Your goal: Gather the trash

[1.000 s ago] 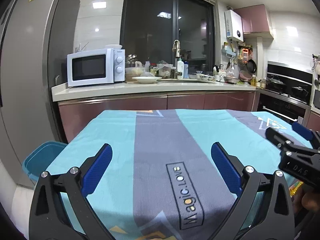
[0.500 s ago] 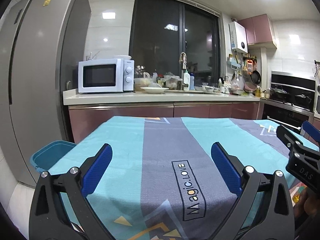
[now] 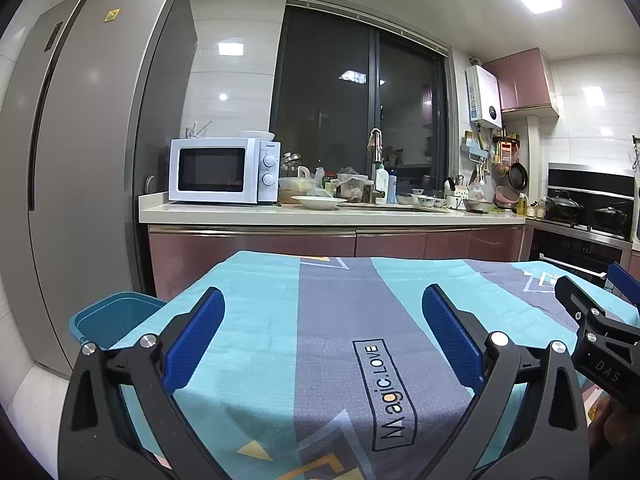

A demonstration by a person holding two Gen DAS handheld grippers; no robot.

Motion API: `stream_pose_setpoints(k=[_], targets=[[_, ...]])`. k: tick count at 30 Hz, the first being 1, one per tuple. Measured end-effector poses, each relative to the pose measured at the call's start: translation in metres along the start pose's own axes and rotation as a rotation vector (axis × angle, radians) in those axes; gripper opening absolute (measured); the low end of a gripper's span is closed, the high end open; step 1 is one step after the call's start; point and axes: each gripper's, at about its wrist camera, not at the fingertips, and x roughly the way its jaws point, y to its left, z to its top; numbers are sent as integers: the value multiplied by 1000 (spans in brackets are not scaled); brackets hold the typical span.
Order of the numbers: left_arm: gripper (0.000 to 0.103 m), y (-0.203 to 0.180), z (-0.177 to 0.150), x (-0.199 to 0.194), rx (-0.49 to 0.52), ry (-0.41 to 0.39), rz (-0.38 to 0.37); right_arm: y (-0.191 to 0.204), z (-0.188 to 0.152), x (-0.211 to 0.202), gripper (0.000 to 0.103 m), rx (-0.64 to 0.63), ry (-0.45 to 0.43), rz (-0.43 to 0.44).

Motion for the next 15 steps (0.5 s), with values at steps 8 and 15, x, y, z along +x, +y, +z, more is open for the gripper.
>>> stream_pose_setpoints(k=[8, 15], targets=[[97, 2, 0, 4, 1, 10, -9, 0, 1, -3, 96, -6, 12, 4], [97, 3, 2, 6, 3, 15, -19, -2, 1, -1, 96, -3, 21, 5]])
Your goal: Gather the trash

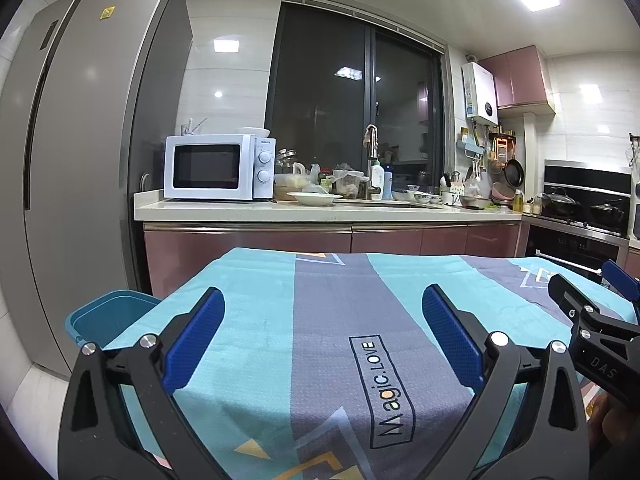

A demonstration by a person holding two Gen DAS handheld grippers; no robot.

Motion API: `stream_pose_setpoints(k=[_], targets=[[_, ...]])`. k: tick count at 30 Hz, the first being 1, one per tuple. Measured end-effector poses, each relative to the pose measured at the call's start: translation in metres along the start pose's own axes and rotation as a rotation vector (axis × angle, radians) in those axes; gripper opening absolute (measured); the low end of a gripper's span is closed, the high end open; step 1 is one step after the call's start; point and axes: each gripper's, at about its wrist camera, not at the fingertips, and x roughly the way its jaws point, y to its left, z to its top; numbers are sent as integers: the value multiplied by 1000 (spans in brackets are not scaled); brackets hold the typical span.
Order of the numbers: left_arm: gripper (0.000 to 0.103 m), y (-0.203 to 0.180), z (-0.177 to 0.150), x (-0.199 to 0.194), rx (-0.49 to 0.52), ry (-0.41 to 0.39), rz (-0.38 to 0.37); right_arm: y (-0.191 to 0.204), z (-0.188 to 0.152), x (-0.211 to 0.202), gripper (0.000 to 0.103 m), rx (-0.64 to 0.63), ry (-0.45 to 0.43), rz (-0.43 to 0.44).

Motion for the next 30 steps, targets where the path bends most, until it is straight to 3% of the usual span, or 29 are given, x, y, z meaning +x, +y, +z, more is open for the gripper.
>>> stream_pose_setpoints(k=[30], targets=[[97, 7, 5, 12, 8, -30, 11, -9, 5, 14, 96, 4, -6, -21]])
